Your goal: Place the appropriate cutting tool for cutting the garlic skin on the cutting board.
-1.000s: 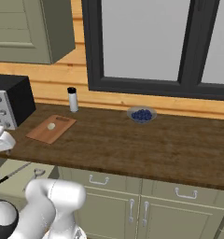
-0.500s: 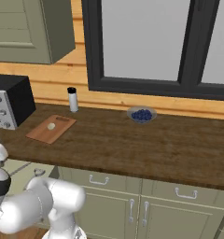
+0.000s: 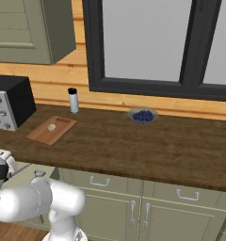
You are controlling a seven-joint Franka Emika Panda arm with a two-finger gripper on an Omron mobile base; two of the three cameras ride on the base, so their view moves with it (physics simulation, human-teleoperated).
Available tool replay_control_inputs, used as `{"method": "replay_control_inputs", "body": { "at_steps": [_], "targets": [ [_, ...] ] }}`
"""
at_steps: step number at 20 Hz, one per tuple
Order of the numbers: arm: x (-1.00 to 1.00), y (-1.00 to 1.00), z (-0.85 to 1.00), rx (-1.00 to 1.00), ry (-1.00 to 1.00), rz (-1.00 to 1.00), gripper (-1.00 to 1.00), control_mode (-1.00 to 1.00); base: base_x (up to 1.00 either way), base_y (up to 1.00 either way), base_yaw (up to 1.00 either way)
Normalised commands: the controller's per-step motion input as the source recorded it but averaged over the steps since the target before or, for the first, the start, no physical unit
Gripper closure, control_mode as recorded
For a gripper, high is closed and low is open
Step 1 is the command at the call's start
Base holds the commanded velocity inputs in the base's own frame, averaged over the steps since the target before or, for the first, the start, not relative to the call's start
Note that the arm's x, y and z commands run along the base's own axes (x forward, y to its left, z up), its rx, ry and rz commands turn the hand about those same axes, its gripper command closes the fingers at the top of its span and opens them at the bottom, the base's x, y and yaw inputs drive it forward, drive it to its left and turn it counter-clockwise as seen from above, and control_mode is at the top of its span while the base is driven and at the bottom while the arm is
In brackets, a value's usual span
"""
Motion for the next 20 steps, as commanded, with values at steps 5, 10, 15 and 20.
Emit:
{"method": "replay_control_inputs", "body": {
  "at_steps": [5,10,15,20],
  "targets": [
    [0.16,0.16,-0.38,0.06,0.05,-0.02,-1.00,-1.00,0.00,0.00,0.00],
    [0.04,0.25,-0.34,0.01,0.04,-0.08,-1.00,-1.00,0.00,0.00,0.00],
    [-0.01,0.12,-0.44,0.01,0.02,-0.09,-1.00,-1.00,0.00,0.00,0.00],
    [-0.59,0.00,-0.23,0.05,0.01,-0.06,-1.00,-1.00,0.00,0.00,0.00]
  ]
}}
